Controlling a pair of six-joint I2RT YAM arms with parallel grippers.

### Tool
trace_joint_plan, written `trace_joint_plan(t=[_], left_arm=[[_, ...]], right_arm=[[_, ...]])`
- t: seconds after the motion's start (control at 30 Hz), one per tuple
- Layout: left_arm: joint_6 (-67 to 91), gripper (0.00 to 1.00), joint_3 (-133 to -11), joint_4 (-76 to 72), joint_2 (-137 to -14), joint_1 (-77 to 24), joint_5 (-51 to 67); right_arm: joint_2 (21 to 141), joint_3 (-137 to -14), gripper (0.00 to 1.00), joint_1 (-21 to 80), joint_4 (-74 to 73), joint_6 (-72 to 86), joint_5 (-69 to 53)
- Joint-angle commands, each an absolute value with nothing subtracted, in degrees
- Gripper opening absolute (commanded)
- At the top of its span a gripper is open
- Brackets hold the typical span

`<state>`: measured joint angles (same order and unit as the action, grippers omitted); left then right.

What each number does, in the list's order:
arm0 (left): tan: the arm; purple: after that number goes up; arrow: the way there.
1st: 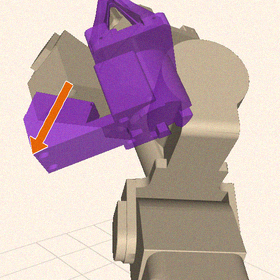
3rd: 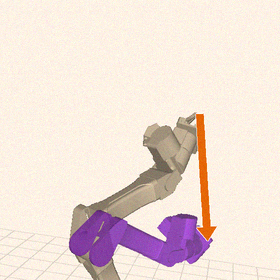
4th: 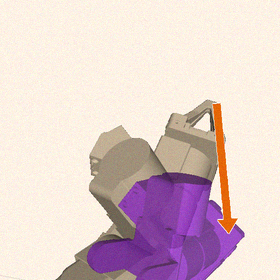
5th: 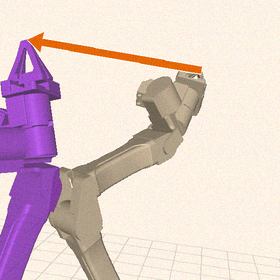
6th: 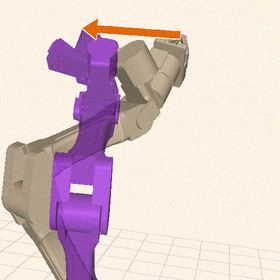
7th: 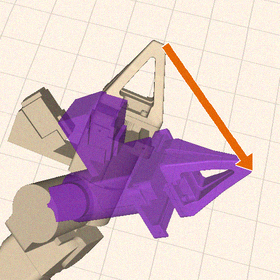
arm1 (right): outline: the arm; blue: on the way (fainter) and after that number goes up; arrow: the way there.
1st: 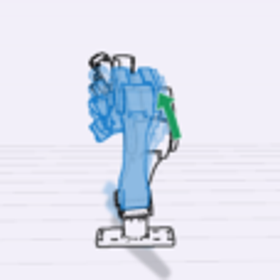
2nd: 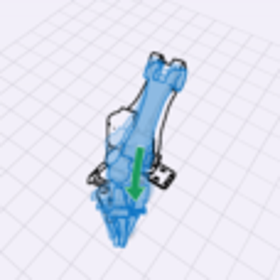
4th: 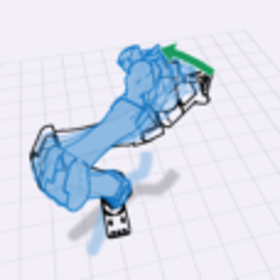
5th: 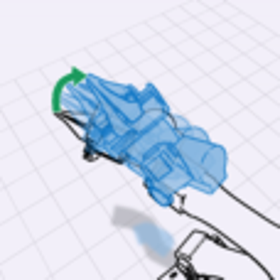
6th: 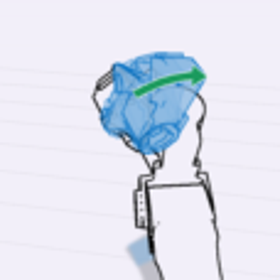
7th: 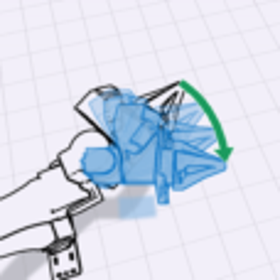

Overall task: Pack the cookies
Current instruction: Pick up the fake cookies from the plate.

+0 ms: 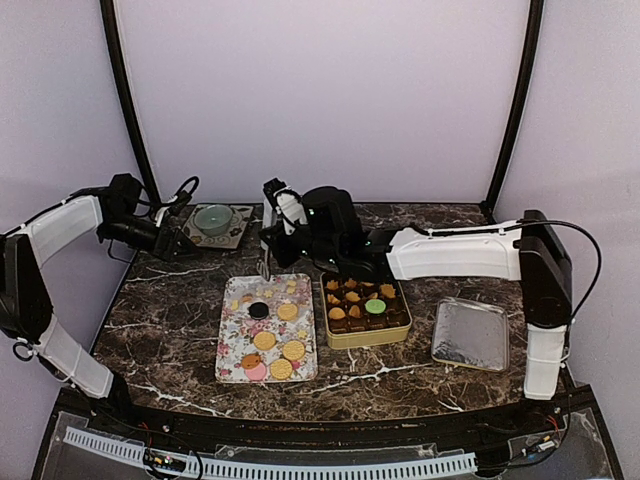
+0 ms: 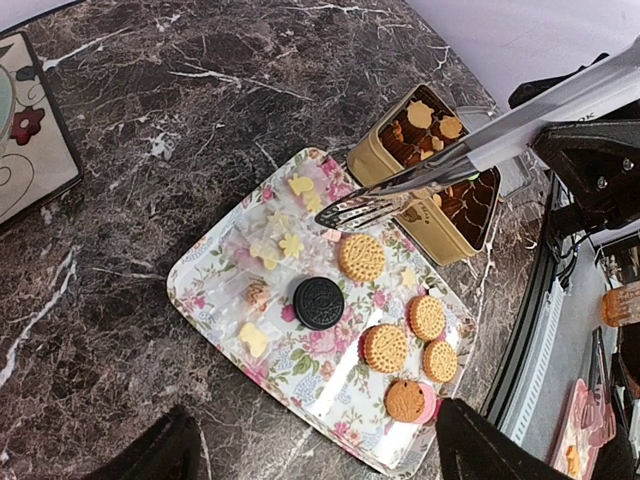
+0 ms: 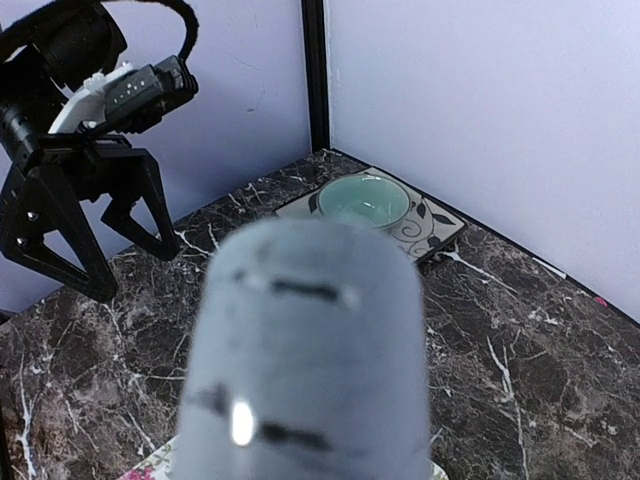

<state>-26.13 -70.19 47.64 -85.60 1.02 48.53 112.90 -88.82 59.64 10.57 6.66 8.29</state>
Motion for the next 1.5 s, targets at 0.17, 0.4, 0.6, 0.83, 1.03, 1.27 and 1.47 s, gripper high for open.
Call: trace_joint_plan(t=[0.17,0.4,0.6,0.83,1.03,1.27,1.47], left_arm=[[-23.8,0.85,-67.9,45.5,-84.0,1.2,46.8],[-23.8,0.99,-67.6,45.5,-84.3,1.2,47.3],[-23.4,0.99,-67.3,45.2,-84.0,1.2,47.4],[-23.7,0.99,-66.7,45.1,-84.1,1.2,46.5],[-22.9,0.99,-66.2,44.5,-84.5,1.2,46.9],[-23.3,0.99,-65.8,44.7,-83.7,1.2,45.8],[-22.9,0.99,-65.9,44.9,-83.9,1.2,45.8]], right_arm=[[113.9,-85.8,0.16,60.9,18.4,7.3,16.0],[110.1,-79.8,0.22,63.1,21.8,8.8,18.7],[109.5,-78.4,0.25,65.2,23.7,10.4,18.9],[106.7,-76.2,0.26,68.4,24.1,9.9,20.7],[108.4,-77.7,0.31,68.8,24.2,9.7,20.9],[112.9,-82.1,0.38,68.7,24.6,8.3,21.0],[115.9,-84.8,0.41,68.3,24.2,8.2,21.0]])
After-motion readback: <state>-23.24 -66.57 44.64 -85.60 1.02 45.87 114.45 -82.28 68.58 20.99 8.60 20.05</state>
